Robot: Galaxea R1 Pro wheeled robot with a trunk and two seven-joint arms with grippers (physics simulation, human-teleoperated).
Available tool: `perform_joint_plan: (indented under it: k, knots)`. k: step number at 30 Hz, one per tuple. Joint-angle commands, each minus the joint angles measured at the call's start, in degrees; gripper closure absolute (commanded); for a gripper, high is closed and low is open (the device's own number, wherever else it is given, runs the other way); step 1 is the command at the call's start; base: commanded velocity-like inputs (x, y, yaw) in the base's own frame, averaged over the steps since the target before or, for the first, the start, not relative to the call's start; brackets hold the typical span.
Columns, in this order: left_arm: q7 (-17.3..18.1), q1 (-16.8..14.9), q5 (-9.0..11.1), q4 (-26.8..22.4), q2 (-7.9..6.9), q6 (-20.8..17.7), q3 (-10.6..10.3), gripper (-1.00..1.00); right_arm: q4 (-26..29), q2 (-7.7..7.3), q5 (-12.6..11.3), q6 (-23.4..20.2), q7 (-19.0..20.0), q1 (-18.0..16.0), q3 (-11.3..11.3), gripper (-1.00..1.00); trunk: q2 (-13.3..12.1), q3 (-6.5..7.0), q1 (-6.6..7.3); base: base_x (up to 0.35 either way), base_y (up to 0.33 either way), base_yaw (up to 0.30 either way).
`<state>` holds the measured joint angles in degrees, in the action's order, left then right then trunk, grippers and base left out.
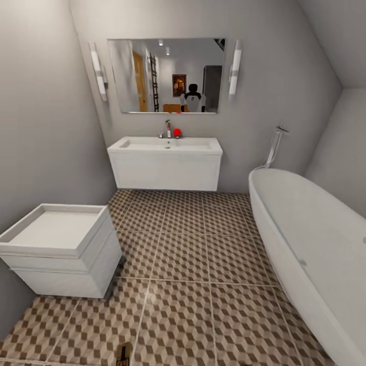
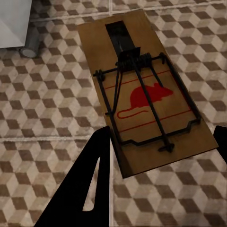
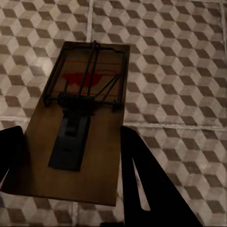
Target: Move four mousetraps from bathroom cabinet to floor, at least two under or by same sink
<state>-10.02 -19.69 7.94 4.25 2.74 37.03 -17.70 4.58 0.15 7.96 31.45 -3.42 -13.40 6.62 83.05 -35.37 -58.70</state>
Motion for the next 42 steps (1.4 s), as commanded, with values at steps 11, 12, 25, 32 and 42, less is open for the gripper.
perform_joint_plan:
  k: [11, 12, 25, 32, 42]
  knots:
    - [-0.09, -0.09, 0.41, 0.23, 0.07, 0.33, -0.52, 1.00, -1.90, -0.01, 0.43, 0.19, -0.01, -0.05, 0.49, 1.00, 0.02, -0.05, -0.03, 0.291, 0.000, 0.000]
    - [-0.09, -0.09, 0.41, 0.23, 0.07, 0.33, -0.51, 1.00, -1.91, 0.00, 0.41, 0.19, -0.01, -0.05, 0.49, 1.00, 0.02, -0.05, -0.03, 0.291, 0.000, 0.000]
    - [-0.09, -0.09, 0.41, 0.23, 0.07, 0.33, -0.49, 1.00, -1.94, 0.02, 0.39, 0.19, -0.01, -0.05, 0.50, 1.00, 0.02, -0.05, -0.03, 0.291, 0.000, 0.000]
    - [-0.10, -0.09, 0.41, 0.23, 0.07, 0.33, -0.49, 1.00, -1.94, 0.02, 0.39, 0.19, -0.01, -0.05, 0.50, 1.00, 0.02, -0.05, -0.03, 0.291, 0.000, 0.000]
    - [-0.09, -0.09, 0.41, 0.23, 0.07, 0.33, -0.49, 1.00, -1.94, 0.02, 0.39, 0.19, -0.01, -0.05, 0.50, 1.00, 0.02, -0.05, -0.03, 0.291, -0.062, 0.000]
